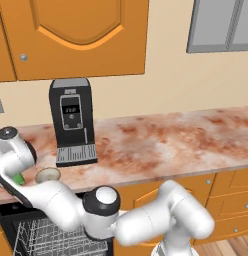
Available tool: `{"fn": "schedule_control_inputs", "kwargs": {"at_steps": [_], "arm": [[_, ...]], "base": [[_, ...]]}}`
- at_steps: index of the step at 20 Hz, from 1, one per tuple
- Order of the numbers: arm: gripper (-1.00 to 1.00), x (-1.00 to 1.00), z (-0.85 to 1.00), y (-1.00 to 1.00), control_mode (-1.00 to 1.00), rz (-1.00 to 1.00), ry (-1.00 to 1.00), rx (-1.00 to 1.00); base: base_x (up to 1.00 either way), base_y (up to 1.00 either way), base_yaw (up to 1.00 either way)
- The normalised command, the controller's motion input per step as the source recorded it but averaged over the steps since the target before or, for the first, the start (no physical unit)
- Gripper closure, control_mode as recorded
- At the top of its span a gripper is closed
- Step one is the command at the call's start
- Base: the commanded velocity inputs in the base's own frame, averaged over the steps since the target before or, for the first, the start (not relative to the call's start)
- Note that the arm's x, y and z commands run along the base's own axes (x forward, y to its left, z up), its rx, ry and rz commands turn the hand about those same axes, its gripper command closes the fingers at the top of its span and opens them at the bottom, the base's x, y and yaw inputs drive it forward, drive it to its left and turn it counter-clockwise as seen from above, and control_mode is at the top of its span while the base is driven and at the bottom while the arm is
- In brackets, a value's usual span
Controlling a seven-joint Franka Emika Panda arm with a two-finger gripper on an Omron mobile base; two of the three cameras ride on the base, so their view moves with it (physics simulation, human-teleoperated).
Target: Pick up the cup and bowl from the counter, place them in the dishwasher, and close the dishwasher door.
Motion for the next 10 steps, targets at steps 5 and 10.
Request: {"fn": "schedule_control_inputs", "kwargs": {"at_steps": [5,10], "arm": [[1.0,-0.4,0.05,-0.41,-1.0,0.0,-0.1,0.0],[1.0,-0.31,0.27,-0.47,-1.0,0.0,-0.1,0.0]], "base": [[0.0,0.0,0.0],[0.0,0.0,0.0]]}}
